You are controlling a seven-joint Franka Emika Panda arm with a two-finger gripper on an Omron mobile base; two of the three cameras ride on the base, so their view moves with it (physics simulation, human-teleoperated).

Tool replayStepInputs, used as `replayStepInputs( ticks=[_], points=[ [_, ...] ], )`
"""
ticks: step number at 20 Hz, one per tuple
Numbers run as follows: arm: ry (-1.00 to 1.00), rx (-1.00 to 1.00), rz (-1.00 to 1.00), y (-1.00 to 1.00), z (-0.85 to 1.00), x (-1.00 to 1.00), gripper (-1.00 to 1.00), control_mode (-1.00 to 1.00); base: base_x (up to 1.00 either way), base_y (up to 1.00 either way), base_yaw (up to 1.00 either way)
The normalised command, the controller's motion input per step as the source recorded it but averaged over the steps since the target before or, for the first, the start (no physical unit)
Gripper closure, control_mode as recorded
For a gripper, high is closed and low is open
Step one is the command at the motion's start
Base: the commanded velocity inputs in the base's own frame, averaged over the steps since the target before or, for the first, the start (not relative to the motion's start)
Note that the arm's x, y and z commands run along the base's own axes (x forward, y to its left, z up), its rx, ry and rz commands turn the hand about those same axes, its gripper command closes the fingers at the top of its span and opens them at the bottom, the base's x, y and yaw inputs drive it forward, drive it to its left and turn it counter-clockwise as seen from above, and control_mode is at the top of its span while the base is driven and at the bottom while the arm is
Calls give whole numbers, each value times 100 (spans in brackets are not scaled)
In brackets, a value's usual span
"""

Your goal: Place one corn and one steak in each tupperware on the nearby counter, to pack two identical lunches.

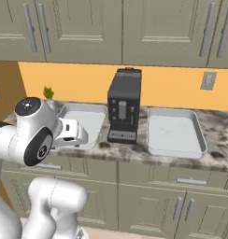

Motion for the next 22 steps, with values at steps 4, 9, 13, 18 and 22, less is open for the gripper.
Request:
replayStepInputs(
  ticks=[4, 9, 13, 18, 22],
  points=[
    [0, 0, 0, 0, 0, 0, -100, 100, 15, -100, 0],
    [0, 0, 0, 0, 0, 0, -100, 100, -16, -100, 0],
    [0, 0, 0, 0, 0, 0, -100, 100, -95, -92, 0],
    [0, 0, 0, 0, 0, 0, -100, 100, -84, -75, 0],
    [0, 0, 0, 0, 0, 0, -100, 100, -31, -100, 0]
  ],
)
